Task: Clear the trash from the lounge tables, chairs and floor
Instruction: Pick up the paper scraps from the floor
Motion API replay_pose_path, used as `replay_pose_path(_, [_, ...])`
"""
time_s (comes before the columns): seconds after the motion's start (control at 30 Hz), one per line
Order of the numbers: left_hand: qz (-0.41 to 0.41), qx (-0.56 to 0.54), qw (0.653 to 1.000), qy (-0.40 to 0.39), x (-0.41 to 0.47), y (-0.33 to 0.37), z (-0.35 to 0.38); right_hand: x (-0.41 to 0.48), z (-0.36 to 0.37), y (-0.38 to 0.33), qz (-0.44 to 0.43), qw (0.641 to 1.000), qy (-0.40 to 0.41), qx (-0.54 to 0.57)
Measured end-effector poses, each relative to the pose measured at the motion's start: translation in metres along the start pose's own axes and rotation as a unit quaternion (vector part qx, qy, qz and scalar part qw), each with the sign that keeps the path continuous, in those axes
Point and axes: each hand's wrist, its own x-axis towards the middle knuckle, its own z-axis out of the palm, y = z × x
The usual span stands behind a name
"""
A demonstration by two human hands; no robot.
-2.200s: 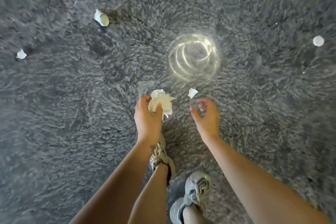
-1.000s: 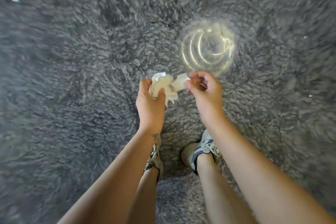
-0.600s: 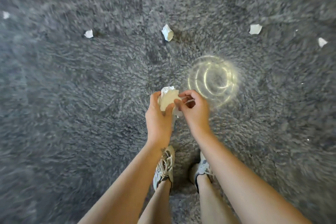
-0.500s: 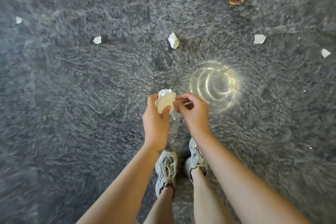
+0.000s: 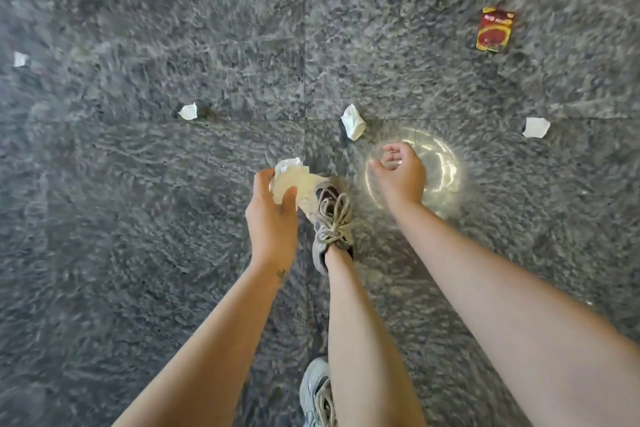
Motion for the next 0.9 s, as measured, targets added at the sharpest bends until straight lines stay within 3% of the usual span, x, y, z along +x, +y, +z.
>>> replay_pose_path(0.23, [-0.047,-0.002,0.999,-0.003,0.107,-0.02,0.06,0.123,0.083,0.016,0.044,0.993,-0.031,-0.107])
replay_pose_path(0.47, [-0.059,0.024,0.998,-0.003,0.173,-0.044,0.082,0.182,0.142,0.032,0.096,0.972,-0.084,-0.197])
replay_pose_path(0.67, [-0.069,0.013,0.997,-0.019,0.185,-0.037,0.08,0.181,0.148,0.021,0.1,0.974,-0.092,-0.179])
replay_pose_path(0.9, [-0.136,0.023,0.99,0.007,0.177,0.028,0.024,0.109,0.094,-0.078,0.002,0.984,-0.175,-0.012])
